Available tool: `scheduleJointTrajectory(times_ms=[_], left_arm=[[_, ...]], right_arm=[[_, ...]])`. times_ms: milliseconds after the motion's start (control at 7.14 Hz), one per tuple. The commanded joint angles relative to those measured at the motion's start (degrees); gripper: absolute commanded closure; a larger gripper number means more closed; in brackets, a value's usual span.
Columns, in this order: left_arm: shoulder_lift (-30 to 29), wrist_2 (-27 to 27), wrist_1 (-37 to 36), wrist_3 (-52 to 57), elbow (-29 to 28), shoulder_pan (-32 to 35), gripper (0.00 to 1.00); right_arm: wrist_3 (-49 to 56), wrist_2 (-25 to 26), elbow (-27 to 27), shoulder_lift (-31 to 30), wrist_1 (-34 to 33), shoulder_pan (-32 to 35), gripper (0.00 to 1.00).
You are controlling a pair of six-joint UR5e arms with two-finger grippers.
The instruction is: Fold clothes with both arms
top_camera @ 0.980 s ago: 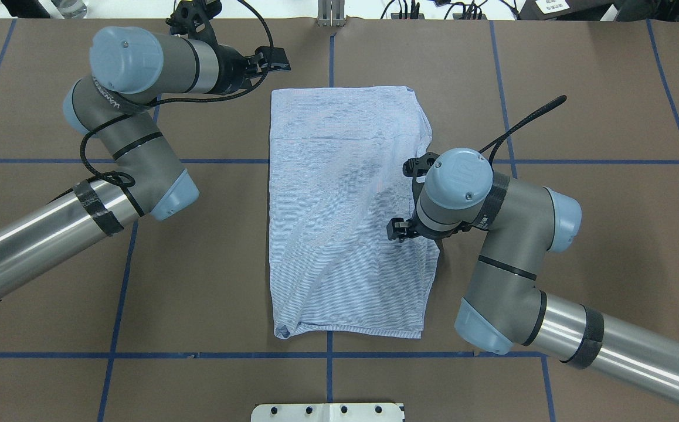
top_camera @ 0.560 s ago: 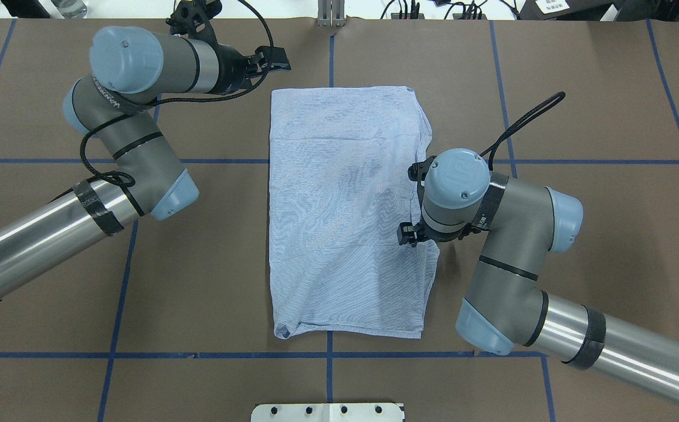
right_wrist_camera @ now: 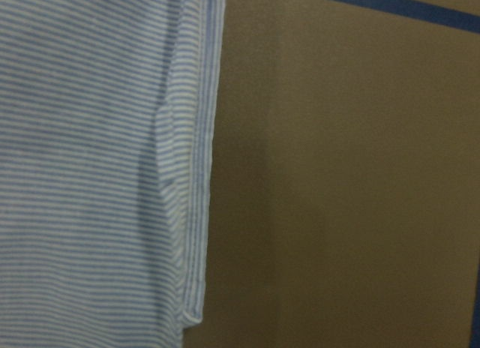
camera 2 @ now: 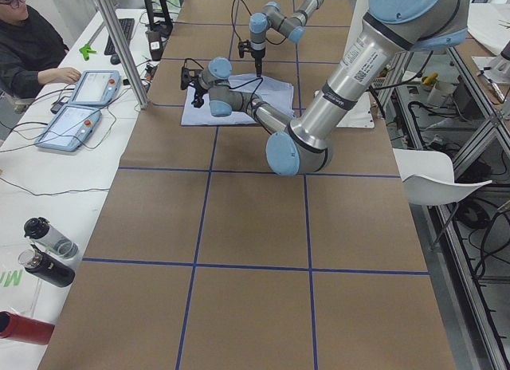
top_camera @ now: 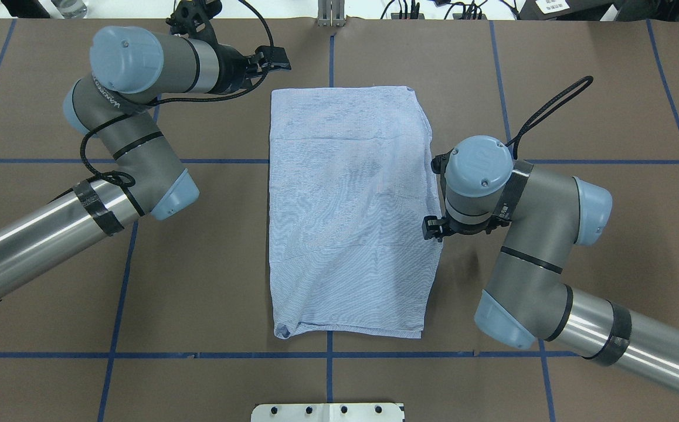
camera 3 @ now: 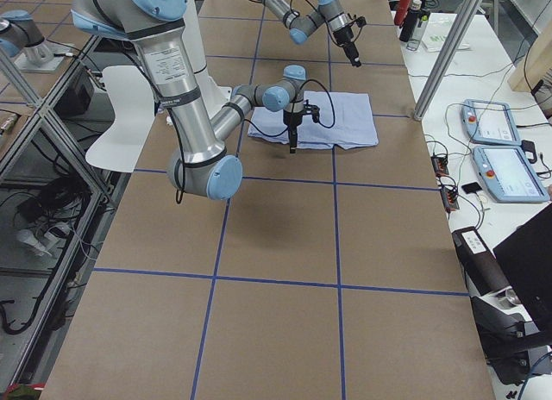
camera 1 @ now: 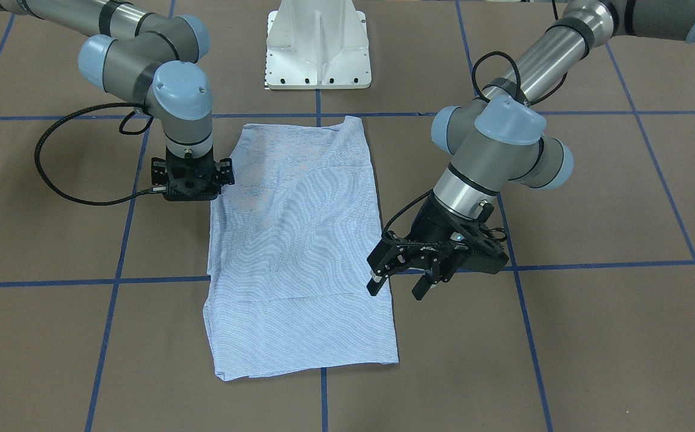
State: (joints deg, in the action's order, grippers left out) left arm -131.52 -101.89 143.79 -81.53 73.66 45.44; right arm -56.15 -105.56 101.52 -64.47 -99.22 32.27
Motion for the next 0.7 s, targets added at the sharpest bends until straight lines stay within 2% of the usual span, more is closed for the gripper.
scheduleJointTrajectory(times_ms=[0, 280, 420, 560], left_arm=[[0.04, 0.02, 0.00, 0.06, 0.00, 0.00, 0.00], [0.56, -0.06, -0.17, 0.06, 0.52, 0.00, 0.00], [2.91, -2.24, -0.87, -0.72, 4.87, -0.61, 0.00], [7.81, -8.53, -2.53, -6.04, 11.01, -0.79, 0.00]], right_arm=[[0.34, 0.00, 0.87, -1.10, -0.45, 0.25, 0.00], [0.34, -0.78, 3.57, -1.01, -0.19, 0.51, 0.00], [-0.01, -0.96, 6.55, -1.01, -0.01, 0.60, 0.00], [-0.36, -1.84, 9.63, -1.19, -0.01, 0.60, 0.00]])
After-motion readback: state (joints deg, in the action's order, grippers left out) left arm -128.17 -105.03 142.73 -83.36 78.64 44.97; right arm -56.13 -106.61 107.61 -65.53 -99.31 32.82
